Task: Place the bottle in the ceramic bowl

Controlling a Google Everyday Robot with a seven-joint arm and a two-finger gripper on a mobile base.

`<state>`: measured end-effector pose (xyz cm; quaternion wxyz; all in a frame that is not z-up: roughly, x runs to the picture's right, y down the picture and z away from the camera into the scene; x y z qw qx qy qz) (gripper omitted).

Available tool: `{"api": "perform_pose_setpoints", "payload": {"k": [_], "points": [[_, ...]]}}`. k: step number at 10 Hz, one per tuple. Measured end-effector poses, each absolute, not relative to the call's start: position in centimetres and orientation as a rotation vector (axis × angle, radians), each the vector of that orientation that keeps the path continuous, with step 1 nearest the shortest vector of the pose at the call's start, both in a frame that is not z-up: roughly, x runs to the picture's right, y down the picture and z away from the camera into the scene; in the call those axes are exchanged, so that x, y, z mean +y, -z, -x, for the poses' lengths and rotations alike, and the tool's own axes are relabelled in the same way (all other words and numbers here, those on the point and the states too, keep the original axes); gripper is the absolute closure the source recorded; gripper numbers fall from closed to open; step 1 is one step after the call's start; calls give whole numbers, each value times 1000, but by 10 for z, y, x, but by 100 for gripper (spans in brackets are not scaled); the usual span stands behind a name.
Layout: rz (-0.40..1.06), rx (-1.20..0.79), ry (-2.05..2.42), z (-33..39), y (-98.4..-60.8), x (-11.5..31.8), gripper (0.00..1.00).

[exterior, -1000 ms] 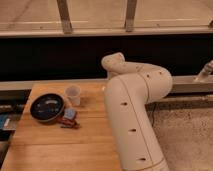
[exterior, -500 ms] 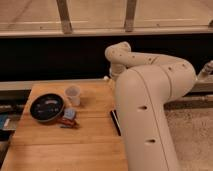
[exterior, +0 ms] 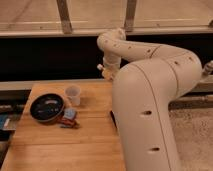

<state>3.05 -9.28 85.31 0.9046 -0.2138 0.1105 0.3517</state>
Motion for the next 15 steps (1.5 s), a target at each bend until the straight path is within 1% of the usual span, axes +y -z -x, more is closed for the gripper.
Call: {"api": "perform_pose_setpoints", "payload": {"k": [3,8,11,15], "points": [[420,191,-633,15,-854,-111,100],[383,84,-441,100,-817,-127,100],[386,0,-361,135,-803,-128,100],[443,-116,-287,179,-795,-118,100]]}}
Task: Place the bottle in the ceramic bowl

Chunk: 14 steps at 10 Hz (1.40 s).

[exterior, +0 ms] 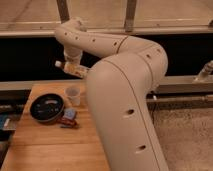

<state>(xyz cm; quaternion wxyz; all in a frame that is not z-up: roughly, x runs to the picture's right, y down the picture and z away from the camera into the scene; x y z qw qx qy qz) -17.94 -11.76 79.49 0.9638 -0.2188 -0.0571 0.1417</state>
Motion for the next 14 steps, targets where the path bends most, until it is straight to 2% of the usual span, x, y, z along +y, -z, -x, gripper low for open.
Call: {"api": "perform_pose_setpoints", "payload": {"k": [11,14], "points": [[466,-138,-250,193,-794,-114,100],[503,-169,-145,241,-781,-100,100]]}}
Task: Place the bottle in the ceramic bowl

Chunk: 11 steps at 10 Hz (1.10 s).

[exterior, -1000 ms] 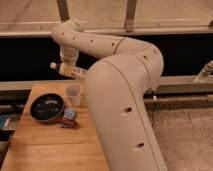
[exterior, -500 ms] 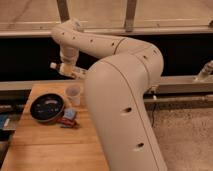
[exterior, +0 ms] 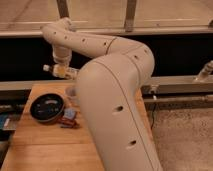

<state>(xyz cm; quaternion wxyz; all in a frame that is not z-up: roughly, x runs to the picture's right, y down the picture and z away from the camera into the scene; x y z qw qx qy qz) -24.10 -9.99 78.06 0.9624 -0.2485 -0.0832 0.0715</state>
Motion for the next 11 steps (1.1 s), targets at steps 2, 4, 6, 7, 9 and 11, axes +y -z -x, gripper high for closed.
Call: {"api": "perform_pose_setpoints", "payload": {"k": [2,4,6,7,9,11], "points": [[544,-187,-82,271,-774,-89,100],[576,-197,-43,286,-773,-83,100],[613,-206,2,303,-771,-72,100],[628,-213,23,313,-769,-65,100],[663,-231,59,323,-767,-52,100],[691,-247,96,336,-764,-35,100]]}}
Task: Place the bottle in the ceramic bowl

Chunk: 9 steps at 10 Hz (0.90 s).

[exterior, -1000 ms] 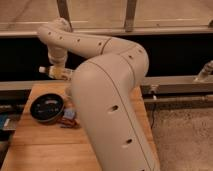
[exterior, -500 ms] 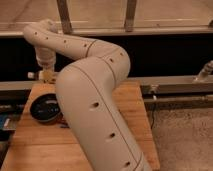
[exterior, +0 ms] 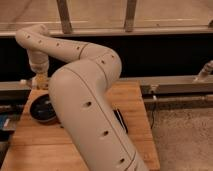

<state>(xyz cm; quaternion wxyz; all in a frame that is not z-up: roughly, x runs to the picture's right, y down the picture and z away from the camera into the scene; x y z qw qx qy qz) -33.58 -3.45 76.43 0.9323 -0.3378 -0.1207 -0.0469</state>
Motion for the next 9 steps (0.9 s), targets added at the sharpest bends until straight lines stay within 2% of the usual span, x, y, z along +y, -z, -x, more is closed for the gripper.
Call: {"api": "perform_pose_setpoints", "payload": {"k": [6,9], "points": [[646,-150,-4,338,-773,-11,100],[642,-48,-221,326,-782,-2,100]]}}
